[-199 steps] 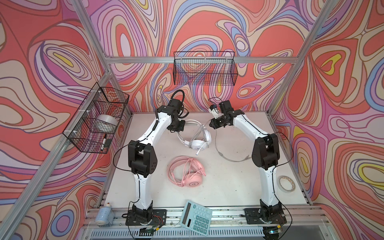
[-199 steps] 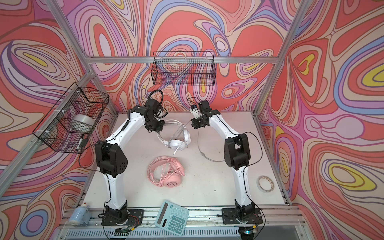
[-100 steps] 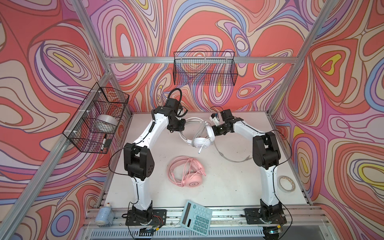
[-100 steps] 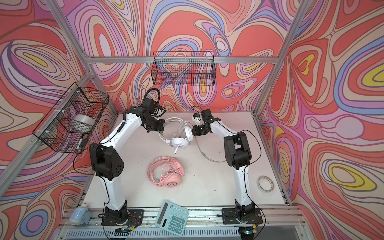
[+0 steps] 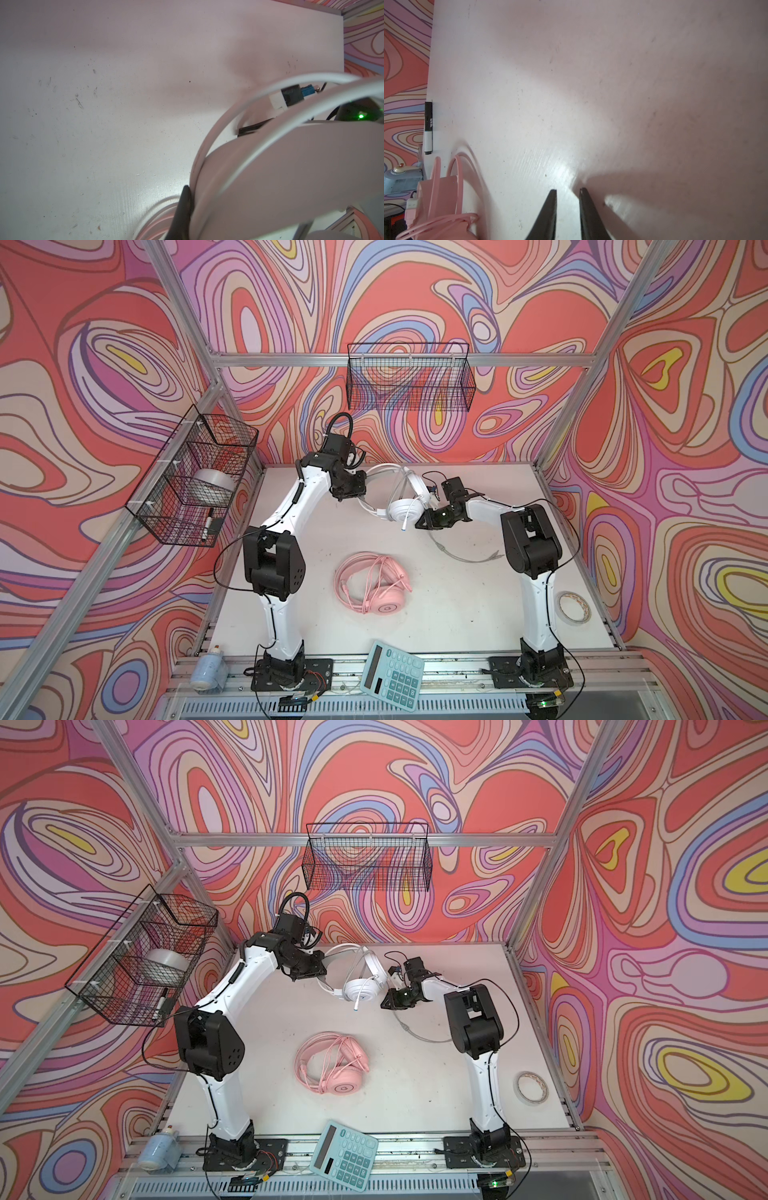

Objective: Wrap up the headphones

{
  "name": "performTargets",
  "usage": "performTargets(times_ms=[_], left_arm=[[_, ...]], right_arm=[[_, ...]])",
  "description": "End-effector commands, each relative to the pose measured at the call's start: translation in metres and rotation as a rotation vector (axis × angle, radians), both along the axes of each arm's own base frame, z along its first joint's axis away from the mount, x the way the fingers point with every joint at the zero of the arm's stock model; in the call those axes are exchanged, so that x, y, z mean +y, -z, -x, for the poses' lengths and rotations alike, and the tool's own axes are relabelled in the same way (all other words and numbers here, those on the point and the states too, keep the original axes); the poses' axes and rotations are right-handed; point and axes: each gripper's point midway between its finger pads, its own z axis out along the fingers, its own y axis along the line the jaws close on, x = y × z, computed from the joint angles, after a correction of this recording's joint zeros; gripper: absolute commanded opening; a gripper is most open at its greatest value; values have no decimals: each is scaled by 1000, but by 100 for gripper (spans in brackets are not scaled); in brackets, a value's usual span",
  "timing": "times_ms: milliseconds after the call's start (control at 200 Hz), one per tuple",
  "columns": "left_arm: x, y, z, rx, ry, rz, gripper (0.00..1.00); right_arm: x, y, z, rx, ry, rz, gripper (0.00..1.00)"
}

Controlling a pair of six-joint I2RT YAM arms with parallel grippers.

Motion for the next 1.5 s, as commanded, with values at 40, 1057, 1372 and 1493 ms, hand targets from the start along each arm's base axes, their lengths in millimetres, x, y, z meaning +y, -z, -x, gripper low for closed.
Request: performTargets(times_ms=[40, 1057, 1372, 1493], left_arm=[[-10, -27, -27, -68, -82, 146, 0], [24, 0, -59, -66, -395, 175, 0], [28, -3, -67, -83, -423, 181, 0], [28, -5, -72, -88, -431, 186, 0]], right_arm=[[-3, 3, 12, 27, 11, -22, 23], [-13, 26, 68, 130, -31, -22, 32], [-12, 31, 86, 176, -75, -42, 32], [-10, 29, 92, 186, -93, -68, 32]])
